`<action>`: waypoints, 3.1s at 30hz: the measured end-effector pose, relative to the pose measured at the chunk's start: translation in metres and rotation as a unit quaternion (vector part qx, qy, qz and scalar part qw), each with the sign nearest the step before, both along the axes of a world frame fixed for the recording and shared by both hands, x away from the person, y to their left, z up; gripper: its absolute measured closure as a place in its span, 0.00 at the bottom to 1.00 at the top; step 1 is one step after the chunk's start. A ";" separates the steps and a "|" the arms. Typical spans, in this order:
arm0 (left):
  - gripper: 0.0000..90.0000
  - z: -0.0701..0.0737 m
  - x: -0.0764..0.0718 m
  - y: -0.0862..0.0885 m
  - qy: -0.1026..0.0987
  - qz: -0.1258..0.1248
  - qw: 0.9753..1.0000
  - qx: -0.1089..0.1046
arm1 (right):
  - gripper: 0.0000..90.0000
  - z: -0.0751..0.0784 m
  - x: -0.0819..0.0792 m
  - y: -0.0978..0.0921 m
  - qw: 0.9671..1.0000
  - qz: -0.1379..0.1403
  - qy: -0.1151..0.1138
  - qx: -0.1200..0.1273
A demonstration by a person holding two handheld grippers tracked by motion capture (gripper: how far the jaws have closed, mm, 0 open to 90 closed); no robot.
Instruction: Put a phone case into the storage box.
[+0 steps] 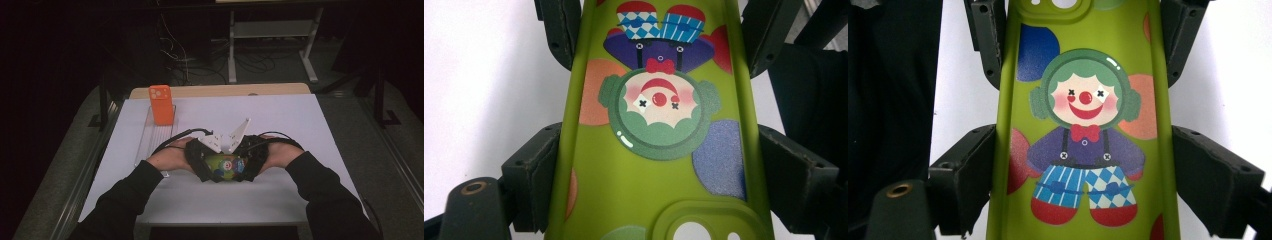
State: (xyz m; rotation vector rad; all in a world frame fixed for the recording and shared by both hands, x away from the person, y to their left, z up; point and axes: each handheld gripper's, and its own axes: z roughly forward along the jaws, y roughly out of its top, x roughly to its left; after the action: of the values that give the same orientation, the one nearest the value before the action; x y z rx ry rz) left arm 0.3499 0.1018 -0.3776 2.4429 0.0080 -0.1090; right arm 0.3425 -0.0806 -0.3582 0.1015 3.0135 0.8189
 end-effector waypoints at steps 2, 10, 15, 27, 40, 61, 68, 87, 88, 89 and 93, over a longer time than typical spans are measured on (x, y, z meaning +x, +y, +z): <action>0.17 0.000 -0.001 0.000 0.001 0.011 1.000 0.000 | 0.14 -0.001 0.000 -0.003 1.000 -0.006 -0.003 0.004; 0.17 -0.006 -0.005 0.005 0.013 0.082 0.996 0.008 | 0.02 -0.004 0.001 -0.030 0.996 -0.081 -0.005 0.037; 0.17 -0.006 -0.007 0.006 0.014 0.137 0.990 0.013 | 0.02 -0.014 0.000 -0.048 0.987 -0.148 -0.009 0.059; 0.17 -0.004 -0.004 0.017 0.002 0.248 0.968 0.019 | 0.00 -0.036 -0.012 -0.069 0.950 -0.291 0.005 0.109; 0.17 -0.013 -0.008 0.018 0.008 0.288 0.957 0.038 | 0.00 -0.062 -0.033 -0.059 0.919 -0.371 0.012 0.130; 0.17 -0.015 -0.008 0.016 0.013 0.272 0.961 0.039 | 0.00 -0.065 -0.041 -0.042 0.941 -0.312 -0.103 0.087; 0.17 -0.016 -0.008 0.016 0.015 0.265 0.963 0.037 | 0.00 -0.064 -0.046 -0.036 0.944 -0.276 -0.165 0.067; 0.17 -0.018 -0.011 0.012 0.029 0.275 0.961 0.023 | 0.00 -0.069 -0.058 -0.022 0.920 -0.180 -0.347 -0.012; 0.17 -0.018 -0.011 0.012 0.029 0.275 0.961 0.024 | 0.00 -0.069 -0.059 -0.021 0.918 -0.174 -0.356 -0.017; 0.17 -0.018 -0.011 0.012 0.030 0.275 0.961 0.023 | 0.00 -0.070 -0.060 -0.020 0.916 -0.172 -0.362 -0.018; 0.17 -0.017 -0.010 0.014 0.025 0.264 0.964 0.031 | 0.00 -0.072 -0.062 -0.017 0.899 -0.148 -0.411 -0.028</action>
State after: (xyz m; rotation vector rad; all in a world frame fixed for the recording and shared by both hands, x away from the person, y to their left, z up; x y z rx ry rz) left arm 0.3401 0.1157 -0.3948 2.4129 0.6898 0.0687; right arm 0.2806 -0.0977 -0.4304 0.1577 2.1483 0.5471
